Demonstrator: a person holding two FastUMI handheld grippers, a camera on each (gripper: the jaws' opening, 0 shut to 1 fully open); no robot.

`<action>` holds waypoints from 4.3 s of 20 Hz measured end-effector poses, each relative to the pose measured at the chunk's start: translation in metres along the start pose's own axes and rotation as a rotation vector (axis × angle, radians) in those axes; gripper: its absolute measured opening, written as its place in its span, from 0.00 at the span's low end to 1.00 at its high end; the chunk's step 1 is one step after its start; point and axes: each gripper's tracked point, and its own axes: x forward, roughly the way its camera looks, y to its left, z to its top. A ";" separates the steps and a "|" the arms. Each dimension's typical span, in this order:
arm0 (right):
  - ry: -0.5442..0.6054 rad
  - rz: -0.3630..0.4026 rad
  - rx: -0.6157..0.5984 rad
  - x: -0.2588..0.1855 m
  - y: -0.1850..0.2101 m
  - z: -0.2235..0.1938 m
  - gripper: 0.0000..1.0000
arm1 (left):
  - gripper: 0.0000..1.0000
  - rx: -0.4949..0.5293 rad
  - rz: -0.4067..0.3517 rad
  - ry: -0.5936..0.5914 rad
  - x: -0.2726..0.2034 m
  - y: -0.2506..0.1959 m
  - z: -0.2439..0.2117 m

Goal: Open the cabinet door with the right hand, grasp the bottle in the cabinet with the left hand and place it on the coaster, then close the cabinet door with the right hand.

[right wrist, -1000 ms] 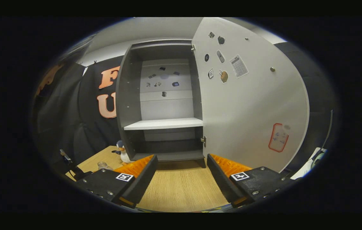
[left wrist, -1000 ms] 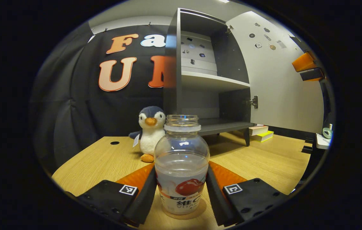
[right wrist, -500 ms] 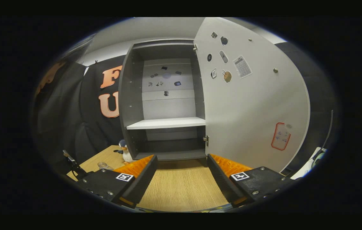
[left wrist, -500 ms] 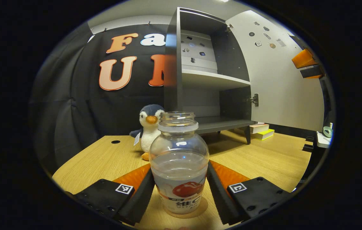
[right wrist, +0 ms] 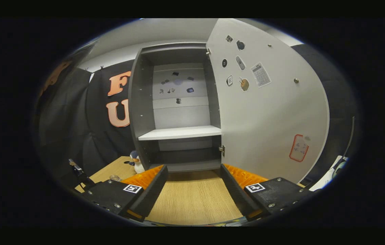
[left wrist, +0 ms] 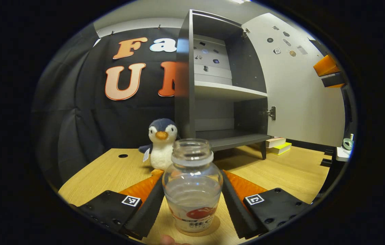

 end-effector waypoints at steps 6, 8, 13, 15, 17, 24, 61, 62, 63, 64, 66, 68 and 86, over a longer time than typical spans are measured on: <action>-0.058 -0.020 -0.003 0.002 -0.002 0.018 0.95 | 0.96 -0.013 0.009 -0.030 -0.001 0.012 0.041; -0.070 -0.032 -0.005 0.000 -0.004 0.022 0.95 | 0.96 -0.012 -0.008 -0.043 -0.003 0.011 0.054; -0.079 -0.053 -0.016 -0.006 -0.006 0.028 0.95 | 0.95 -0.018 -0.038 -0.047 -0.010 0.002 0.078; -0.077 -0.061 -0.024 -0.010 -0.008 0.031 0.95 | 0.95 -0.012 -0.039 -0.027 -0.015 -0.002 0.091; -0.087 -0.069 -0.032 -0.013 -0.012 0.037 0.95 | 0.95 -0.015 -0.037 -0.016 -0.020 -0.005 0.110; -0.083 -0.077 -0.048 -0.025 -0.033 0.047 0.95 | 0.95 -0.003 0.013 0.002 -0.032 -0.022 0.169; -0.086 -0.194 0.014 -0.036 -0.091 0.071 0.92 | 0.95 -0.022 0.137 -0.041 -0.059 -0.013 0.295; -0.084 -0.190 0.019 -0.036 -0.087 0.070 0.92 | 0.95 -0.020 0.140 -0.043 -0.060 -0.011 0.295; -0.081 -0.185 0.030 -0.037 -0.083 0.070 0.92 | 0.95 -0.015 0.139 -0.044 -0.060 -0.009 0.295; -0.076 -0.181 0.042 -0.037 -0.079 0.068 0.92 | 0.95 -0.011 0.139 -0.046 -0.060 -0.007 0.296; -0.078 -0.162 0.041 -0.037 -0.071 0.069 0.92 | 0.95 -0.010 0.133 -0.054 -0.061 -0.004 0.299; -0.076 -0.144 0.043 -0.029 -0.058 0.069 0.92 | 0.95 -0.009 0.133 -0.061 -0.061 0.002 0.299; -0.075 0.059 0.155 -0.009 0.030 0.073 0.93 | 0.95 -0.029 0.172 -0.071 -0.069 0.077 0.296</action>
